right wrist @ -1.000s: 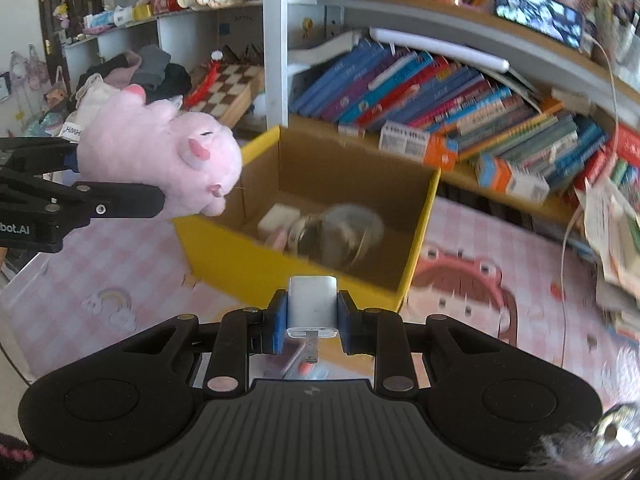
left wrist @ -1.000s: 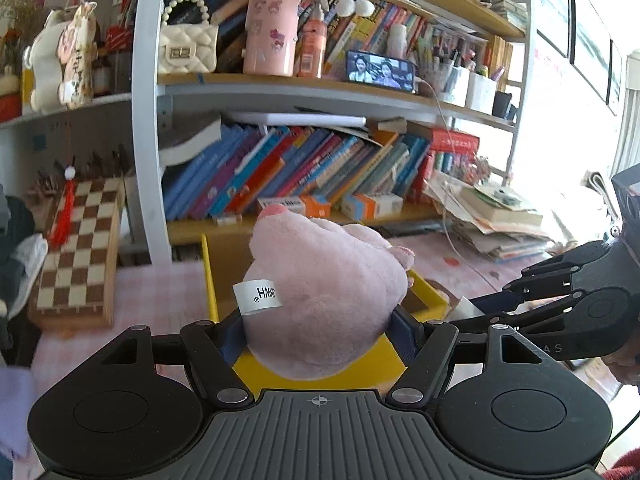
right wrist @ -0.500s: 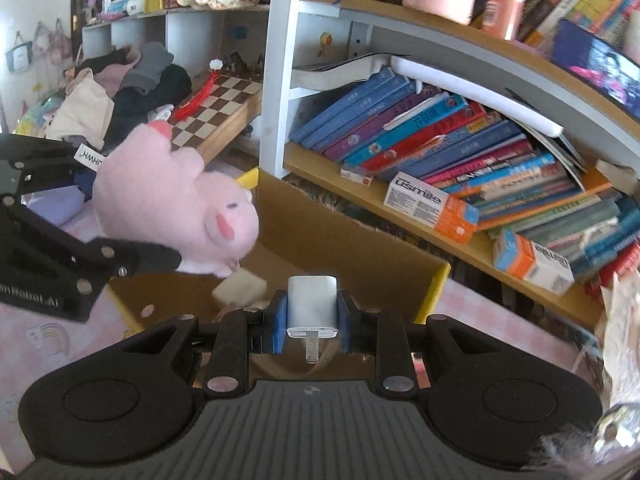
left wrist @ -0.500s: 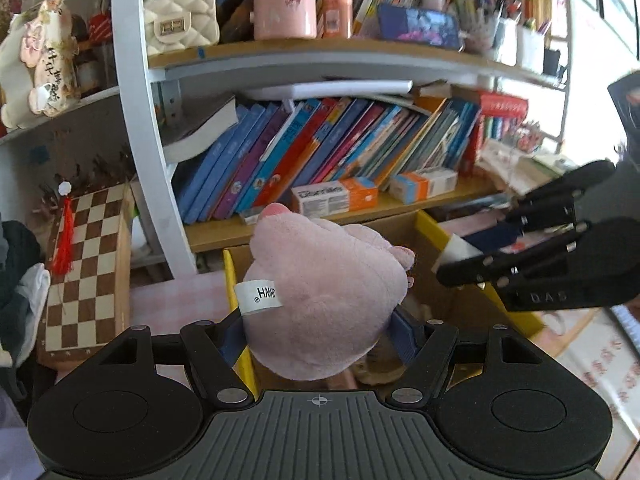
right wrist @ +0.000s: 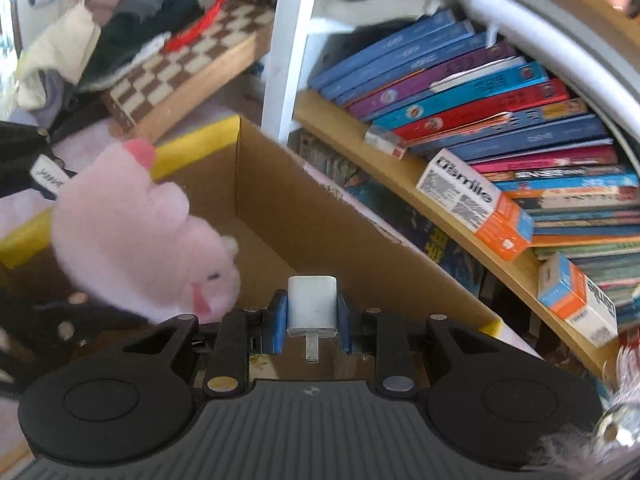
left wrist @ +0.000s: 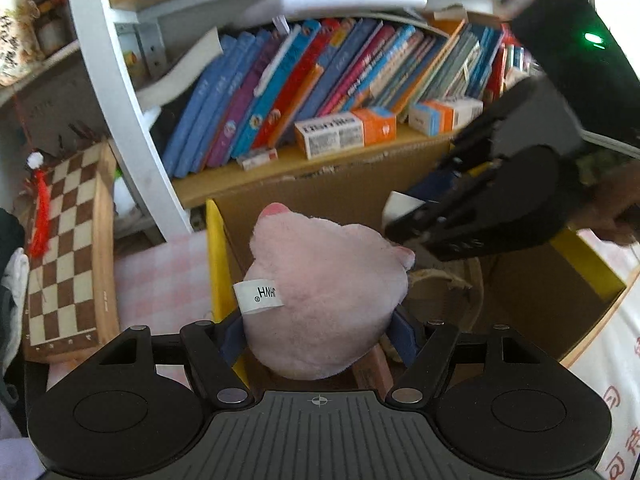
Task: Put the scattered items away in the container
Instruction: 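Lower the pig into the yellow box and open the left tool while the right tool releases the plug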
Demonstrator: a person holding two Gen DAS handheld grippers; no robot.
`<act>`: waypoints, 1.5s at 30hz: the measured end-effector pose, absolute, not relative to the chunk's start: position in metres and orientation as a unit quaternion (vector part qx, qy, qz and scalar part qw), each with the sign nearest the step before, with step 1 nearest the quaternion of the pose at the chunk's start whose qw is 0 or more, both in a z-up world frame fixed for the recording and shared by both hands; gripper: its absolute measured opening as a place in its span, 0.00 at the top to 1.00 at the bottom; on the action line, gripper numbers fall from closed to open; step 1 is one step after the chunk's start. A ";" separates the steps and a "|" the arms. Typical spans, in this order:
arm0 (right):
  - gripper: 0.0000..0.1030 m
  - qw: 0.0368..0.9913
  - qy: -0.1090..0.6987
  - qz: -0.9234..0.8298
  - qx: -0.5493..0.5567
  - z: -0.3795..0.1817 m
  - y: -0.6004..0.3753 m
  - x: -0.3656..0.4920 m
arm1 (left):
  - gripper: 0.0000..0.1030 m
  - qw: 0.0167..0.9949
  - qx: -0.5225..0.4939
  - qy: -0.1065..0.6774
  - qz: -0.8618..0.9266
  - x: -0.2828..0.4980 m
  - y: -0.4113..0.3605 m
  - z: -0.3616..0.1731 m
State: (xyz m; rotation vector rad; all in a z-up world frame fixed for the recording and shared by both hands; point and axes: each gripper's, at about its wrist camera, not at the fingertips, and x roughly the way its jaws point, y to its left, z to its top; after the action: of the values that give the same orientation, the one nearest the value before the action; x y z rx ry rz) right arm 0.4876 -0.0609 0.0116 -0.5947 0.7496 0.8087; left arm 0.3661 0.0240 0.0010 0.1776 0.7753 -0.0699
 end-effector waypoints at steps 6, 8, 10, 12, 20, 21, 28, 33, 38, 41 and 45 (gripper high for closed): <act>0.77 0.786 0.371 0.380 -0.316 -0.010 -0.045 0.506 | 0.28 0.916 0.107 0.386 -0.037 0.370 0.016 -0.005; 0.77 0.783 0.372 0.382 -0.320 -0.013 -0.043 0.510 | 0.25 0.914 0.110 0.388 -0.037 0.371 0.015 -0.006; 0.77 0.780 0.371 0.386 -0.325 -0.012 -0.041 0.512 | 0.23 0.912 0.116 0.391 -0.038 0.371 0.014 -0.007; 0.77 0.778 0.369 0.389 -0.328 -0.012 -0.039 0.514 | 0.22 0.911 0.121 0.392 -0.034 0.371 0.011 -0.007; 0.77 0.778 0.363 0.397 -0.324 -0.009 -0.034 0.518 | 0.16 0.938 0.117 0.327 -0.013 0.349 0.009 0.016; 0.77 0.778 0.364 0.399 -0.322 -0.009 -0.032 0.518 | 0.16 0.943 0.107 0.316 -0.012 0.346 0.011 0.020; 0.77 0.770 0.370 0.400 -0.332 -0.018 -0.017 0.522 | 0.16 0.962 0.057 0.266 -0.012 0.322 0.016 0.042; 0.77 0.768 0.379 0.403 -0.323 -0.018 -0.016 0.526 | 0.15 0.962 0.050 0.270 -0.009 0.314 0.017 0.041; 0.71 0.770 0.383 0.403 -0.312 -0.014 -0.021 0.525 | 0.15 0.960 0.050 0.274 -0.002 0.310 0.017 0.040; 0.60 0.776 0.377 0.403 -0.304 -0.008 -0.026 0.521 | 0.15 0.961 0.049 0.271 0.002 0.307 0.018 0.042; 0.35 0.800 0.349 0.400 -0.281 0.014 -0.045 0.498 | 0.15 0.963 0.046 0.265 0.005 0.302 0.019 0.044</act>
State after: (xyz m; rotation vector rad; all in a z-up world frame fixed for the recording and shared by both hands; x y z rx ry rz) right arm 0.4979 -0.0449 0.0136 -0.6017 0.7476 0.8579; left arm 0.3020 0.0194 0.0441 0.0927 0.5369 0.0100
